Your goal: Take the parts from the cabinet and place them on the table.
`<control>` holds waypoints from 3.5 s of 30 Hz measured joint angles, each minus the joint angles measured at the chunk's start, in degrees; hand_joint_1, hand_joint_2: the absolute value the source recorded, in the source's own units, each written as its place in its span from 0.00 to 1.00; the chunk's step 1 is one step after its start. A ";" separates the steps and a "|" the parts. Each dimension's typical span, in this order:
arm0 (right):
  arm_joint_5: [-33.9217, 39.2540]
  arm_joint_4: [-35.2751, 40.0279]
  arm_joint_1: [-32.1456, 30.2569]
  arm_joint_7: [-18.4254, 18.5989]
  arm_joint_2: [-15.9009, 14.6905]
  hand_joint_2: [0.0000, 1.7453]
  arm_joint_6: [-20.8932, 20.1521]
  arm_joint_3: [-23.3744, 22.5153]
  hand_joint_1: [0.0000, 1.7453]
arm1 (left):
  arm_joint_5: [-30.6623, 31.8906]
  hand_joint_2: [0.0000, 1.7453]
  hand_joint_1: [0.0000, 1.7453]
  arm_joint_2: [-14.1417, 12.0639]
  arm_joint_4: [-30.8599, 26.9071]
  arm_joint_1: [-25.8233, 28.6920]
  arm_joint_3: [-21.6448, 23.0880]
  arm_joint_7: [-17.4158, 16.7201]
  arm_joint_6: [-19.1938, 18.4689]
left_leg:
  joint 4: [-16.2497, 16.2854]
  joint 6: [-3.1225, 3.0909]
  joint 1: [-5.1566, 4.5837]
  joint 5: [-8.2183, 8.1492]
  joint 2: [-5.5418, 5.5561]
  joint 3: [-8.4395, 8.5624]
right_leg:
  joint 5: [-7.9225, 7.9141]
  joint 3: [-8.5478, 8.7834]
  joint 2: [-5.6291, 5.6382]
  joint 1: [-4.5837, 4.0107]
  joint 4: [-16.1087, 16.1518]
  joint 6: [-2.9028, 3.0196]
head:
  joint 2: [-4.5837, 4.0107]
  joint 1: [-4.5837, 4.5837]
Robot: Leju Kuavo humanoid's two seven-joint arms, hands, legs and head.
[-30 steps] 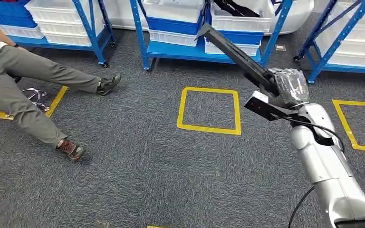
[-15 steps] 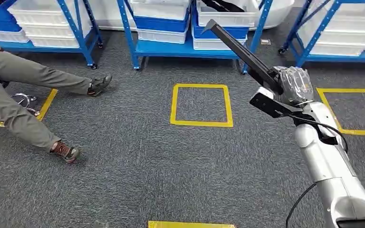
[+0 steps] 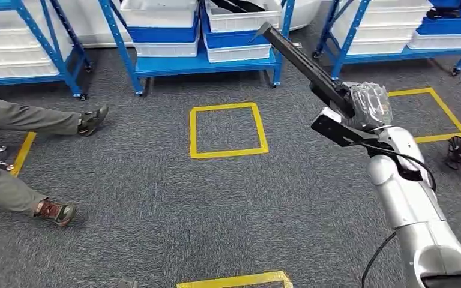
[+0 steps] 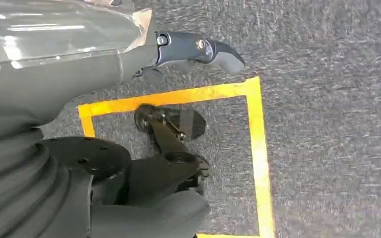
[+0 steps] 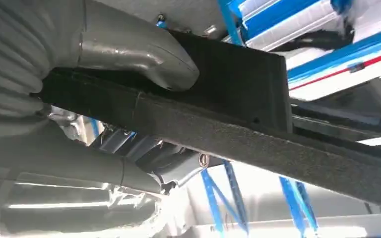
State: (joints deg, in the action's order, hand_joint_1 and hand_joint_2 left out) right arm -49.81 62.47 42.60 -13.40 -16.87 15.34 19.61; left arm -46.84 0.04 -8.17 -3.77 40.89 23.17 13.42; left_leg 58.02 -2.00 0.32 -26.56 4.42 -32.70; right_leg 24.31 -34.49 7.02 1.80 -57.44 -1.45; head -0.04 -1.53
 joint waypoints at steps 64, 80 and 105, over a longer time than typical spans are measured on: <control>-16.48 -12.28 7.17 8.26 5.38 1.00 6.34 -2.36 1.00 | -4.94 1.00 0.00 -0.79 0.15 0.62 1.03 -0.07 2.01 | 0.24 -1.52 -0.26 -0.78 -0.40 0.48 | -2.07 -1.90 1.16 -0.33 0.15 -0.20 | 0.00 0.46; -16.50 -20.13 10.24 7.91 4.33 1.00 7.08 -4.70 1.00 | -5.33 1.00 0.00 -0.66 0.24 0.52 1.05 0.09 2.01 | -0.48 0.94 0.19 -0.60 -12.35 0.76 | 0.02 -1.66 -8.28 -0.09 -1.21 -0.89 | 0.00 0.59; -16.85 -29.83 17.52 11.99 -0.65 1.00 9.46 -8.59 1.00 | -6.69 1.00 0.00 -0.35 0.37 0.67 1.57 0.81 3.19 | -2.88 -1.78 -0.15 0.98 -8.80 1.40 | 0.08 -5.23 -7.97 1.31 -6.29 -3.71 | 0.00 0.44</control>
State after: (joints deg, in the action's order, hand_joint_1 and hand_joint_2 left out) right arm -66.66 32.63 60.12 -1.41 -17.52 24.80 11.02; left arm -53.53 -0.31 -7.80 -3.10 42.47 23.97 16.61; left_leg 55.14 -3.77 0.17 -25.58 -4.37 -31.31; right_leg 24.39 -39.72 -0.94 3.12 -63.73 -5.15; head -0.04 -1.09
